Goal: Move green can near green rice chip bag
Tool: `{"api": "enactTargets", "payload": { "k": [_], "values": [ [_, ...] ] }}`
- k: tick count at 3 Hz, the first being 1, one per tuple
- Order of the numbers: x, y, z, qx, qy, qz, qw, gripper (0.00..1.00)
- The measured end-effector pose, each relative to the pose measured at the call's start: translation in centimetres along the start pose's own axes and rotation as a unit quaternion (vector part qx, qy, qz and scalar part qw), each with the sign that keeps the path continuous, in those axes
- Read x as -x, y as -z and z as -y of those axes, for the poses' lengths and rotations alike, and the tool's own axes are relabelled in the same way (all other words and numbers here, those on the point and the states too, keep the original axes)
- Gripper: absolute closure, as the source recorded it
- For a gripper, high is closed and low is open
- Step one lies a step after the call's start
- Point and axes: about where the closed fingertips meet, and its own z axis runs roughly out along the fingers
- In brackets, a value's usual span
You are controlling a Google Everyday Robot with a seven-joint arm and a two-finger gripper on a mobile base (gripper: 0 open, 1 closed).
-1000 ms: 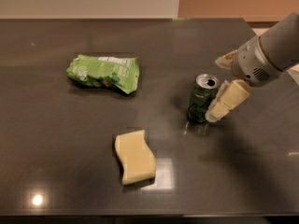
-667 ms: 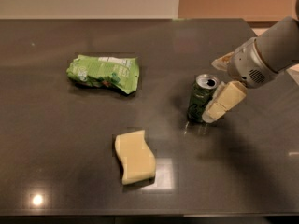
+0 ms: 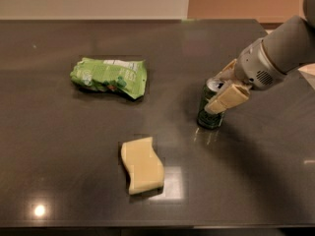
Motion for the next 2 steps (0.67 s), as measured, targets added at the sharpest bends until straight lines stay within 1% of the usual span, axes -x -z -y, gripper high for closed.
{"api": "enactTargets", "payload": {
  "k": [1, 2],
  "values": [
    [0.6, 0.2, 0.2, 0.004, 0.001, 0.003, 1.0000, 0.64],
    [2.5, 0.7, 0.7, 0.008, 0.014, 0.018, 0.9997, 0.87]
  ]
}}
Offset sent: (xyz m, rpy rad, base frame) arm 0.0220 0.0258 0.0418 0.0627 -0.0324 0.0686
